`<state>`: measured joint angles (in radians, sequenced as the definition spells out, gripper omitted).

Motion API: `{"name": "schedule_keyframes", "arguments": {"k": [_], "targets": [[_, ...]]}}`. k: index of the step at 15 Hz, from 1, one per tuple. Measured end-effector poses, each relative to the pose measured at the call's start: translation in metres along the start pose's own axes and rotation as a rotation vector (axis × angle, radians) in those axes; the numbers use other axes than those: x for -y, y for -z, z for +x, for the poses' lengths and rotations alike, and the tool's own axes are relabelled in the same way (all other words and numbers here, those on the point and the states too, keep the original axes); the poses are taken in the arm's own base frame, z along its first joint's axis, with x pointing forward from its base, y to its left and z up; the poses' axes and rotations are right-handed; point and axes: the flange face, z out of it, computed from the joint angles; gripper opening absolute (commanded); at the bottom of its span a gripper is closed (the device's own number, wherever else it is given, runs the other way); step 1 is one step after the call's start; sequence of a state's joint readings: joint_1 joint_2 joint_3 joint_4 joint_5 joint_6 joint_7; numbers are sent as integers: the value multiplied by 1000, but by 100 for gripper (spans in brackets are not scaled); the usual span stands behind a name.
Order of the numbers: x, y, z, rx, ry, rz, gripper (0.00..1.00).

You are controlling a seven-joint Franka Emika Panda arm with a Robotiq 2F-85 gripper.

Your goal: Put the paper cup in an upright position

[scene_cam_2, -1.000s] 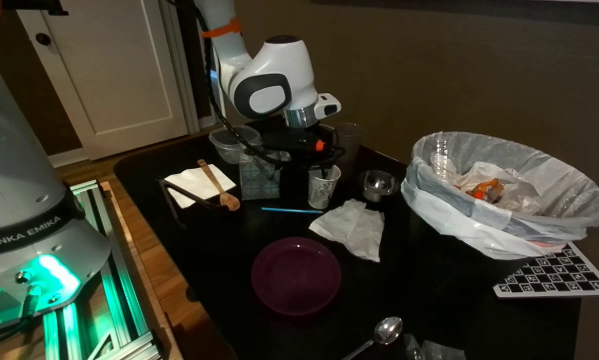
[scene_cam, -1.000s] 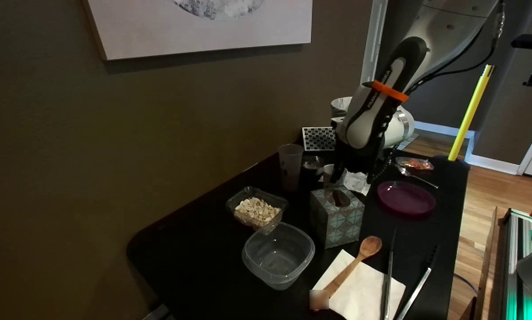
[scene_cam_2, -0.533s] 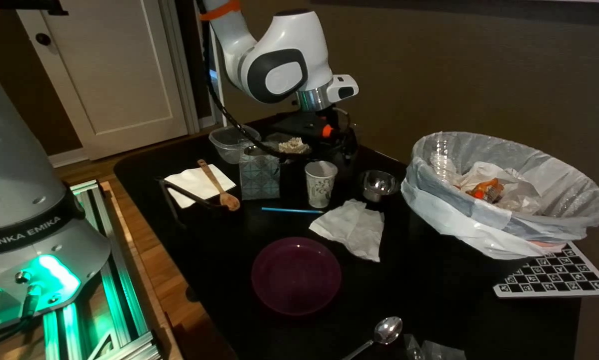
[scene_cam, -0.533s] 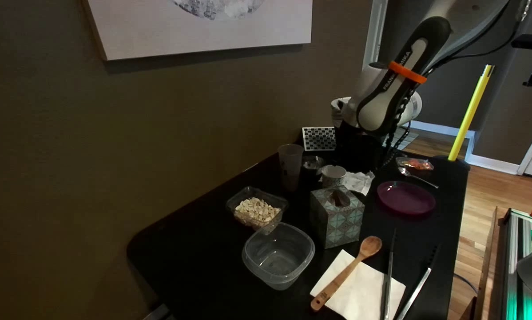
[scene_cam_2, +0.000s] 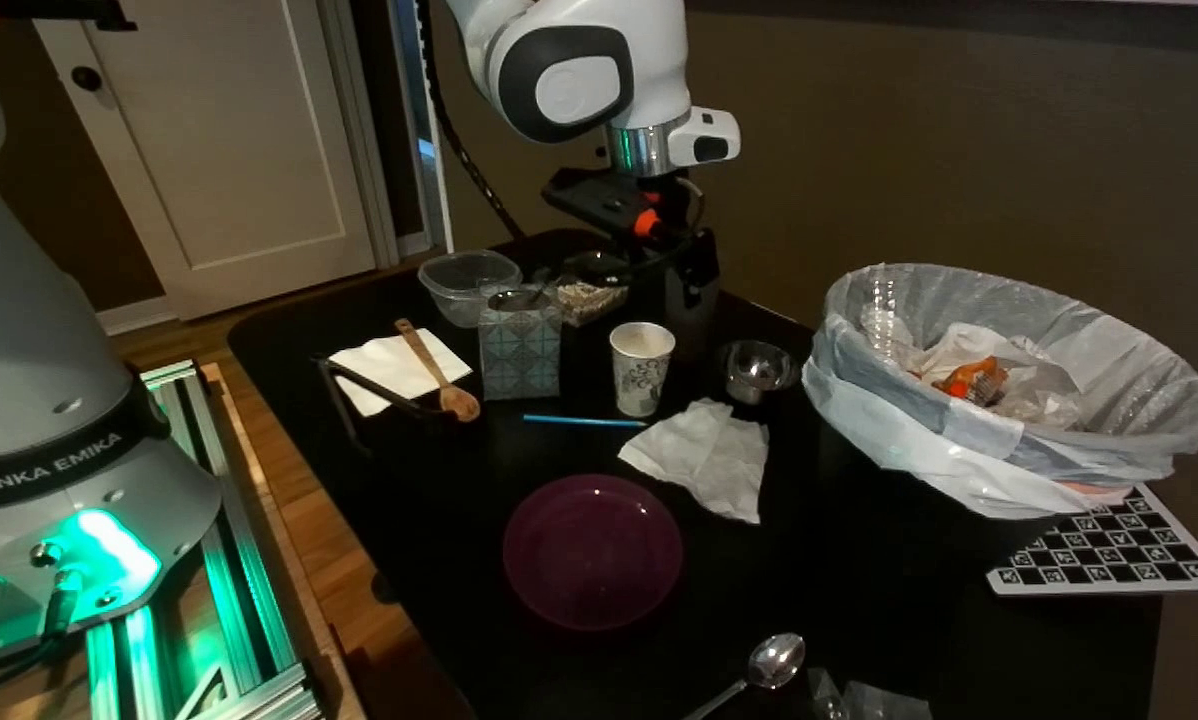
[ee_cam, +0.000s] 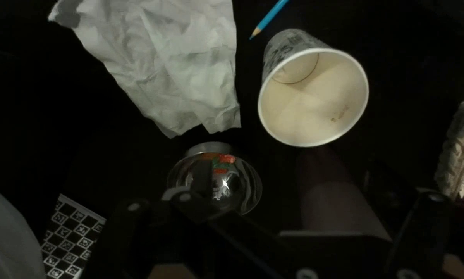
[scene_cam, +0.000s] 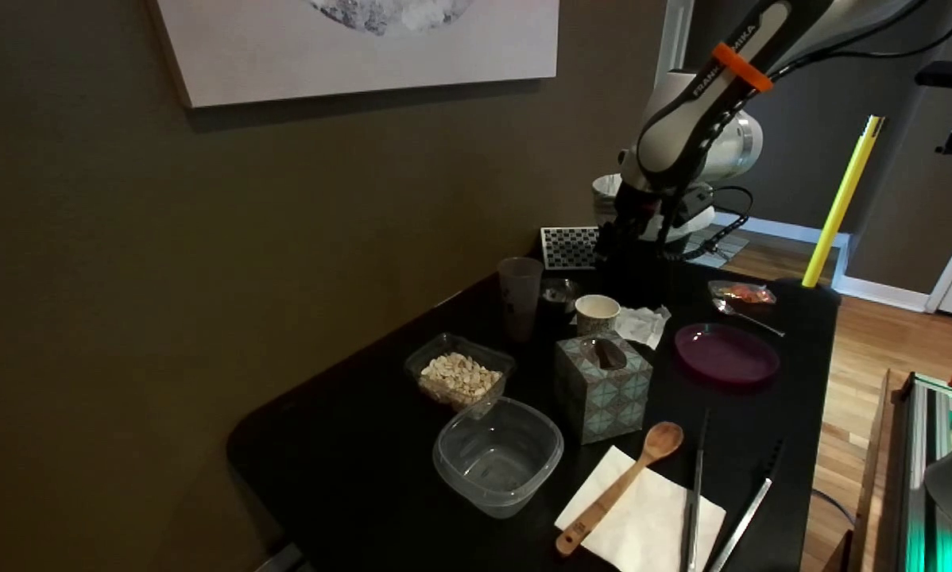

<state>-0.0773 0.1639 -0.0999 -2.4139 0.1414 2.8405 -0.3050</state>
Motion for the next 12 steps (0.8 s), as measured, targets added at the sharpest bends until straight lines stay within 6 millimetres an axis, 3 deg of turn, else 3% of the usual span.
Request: {"name": "schedule_keyframes", "arguments": {"k": [6,12], "targets": [[-33,30,10,81,-182,28,100],[-41,50,15,142,-255,73,100]]}}
